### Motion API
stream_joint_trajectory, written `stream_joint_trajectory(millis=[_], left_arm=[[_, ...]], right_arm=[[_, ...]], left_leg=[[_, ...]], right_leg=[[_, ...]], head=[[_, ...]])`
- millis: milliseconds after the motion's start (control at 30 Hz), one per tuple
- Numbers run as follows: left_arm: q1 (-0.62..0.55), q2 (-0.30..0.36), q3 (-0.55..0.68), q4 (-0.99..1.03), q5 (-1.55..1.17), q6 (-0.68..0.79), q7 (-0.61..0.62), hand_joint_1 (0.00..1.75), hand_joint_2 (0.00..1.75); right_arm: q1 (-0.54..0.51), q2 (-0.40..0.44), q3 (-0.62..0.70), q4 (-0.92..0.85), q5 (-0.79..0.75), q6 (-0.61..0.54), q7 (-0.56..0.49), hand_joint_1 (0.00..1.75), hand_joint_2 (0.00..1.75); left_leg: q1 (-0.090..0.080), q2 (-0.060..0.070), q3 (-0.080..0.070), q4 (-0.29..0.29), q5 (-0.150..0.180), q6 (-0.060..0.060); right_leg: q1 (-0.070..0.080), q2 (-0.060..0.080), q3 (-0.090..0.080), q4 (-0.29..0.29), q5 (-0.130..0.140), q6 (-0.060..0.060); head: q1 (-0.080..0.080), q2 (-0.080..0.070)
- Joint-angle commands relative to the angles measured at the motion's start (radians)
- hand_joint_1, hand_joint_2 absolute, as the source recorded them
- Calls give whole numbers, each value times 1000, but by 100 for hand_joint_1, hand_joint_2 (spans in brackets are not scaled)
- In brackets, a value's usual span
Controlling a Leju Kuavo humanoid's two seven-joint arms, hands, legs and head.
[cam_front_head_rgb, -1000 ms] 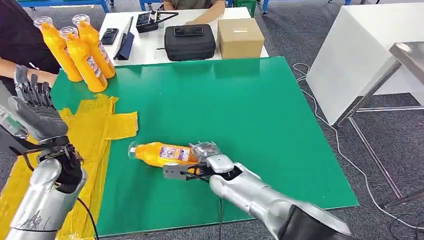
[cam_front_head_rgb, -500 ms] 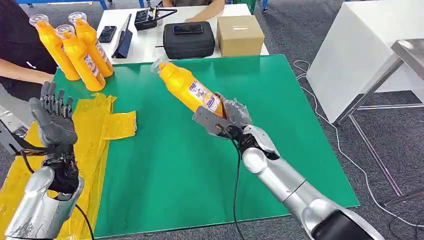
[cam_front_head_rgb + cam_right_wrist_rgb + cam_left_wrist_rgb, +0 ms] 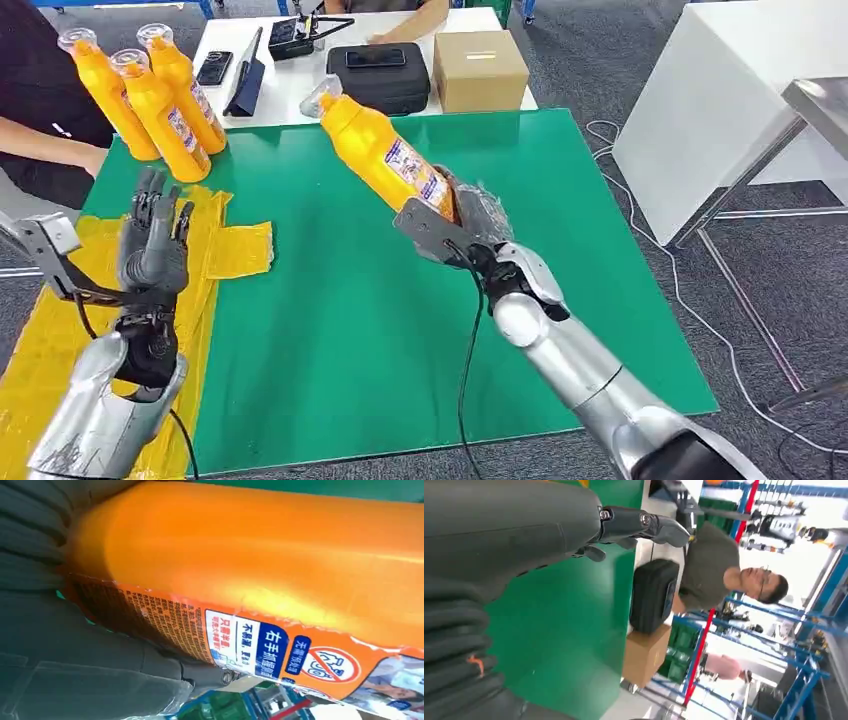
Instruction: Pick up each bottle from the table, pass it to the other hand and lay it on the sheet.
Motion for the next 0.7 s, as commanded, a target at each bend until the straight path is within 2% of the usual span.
stream_joint_trajectory(millis=[33, 433, 567, 700], left_arm=[[-87, -50, -102, 95, -25, 5, 28, 0, 175], [-117, -74, -120, 132, -64, 12, 6, 0, 175], [-88, -72, -61, 41, -10, 2, 12, 0, 175], [-85, -69, -58, 25, -5, 3, 20, 0, 175]], right_arm=[[-73, 61, 26, -34, -25, 9, -1, 175, 175], [-91, 82, 64, -27, -78, 16, -8, 175, 175], [-92, 74, 10, 46, -88, -33, 10, 175, 175], [-96, 74, 5, 61, -87, -35, 1, 175, 175]], left_leg=[[1, -1, 3, 2, -2, -3], [1, -1, 3, 1, -2, -3], [1, 0, 4, 1, -3, -3], [1, 0, 1, 1, -1, -2]], right_leg=[[1, -2, 3, 2, -3, -1], [1, -2, 4, 0, -2, 0], [1, -1, 5, 0, -2, 0], [1, -1, 2, 0, -1, 0]], head=[[0, 0], [0, 0], [0, 0], [0, 0]])
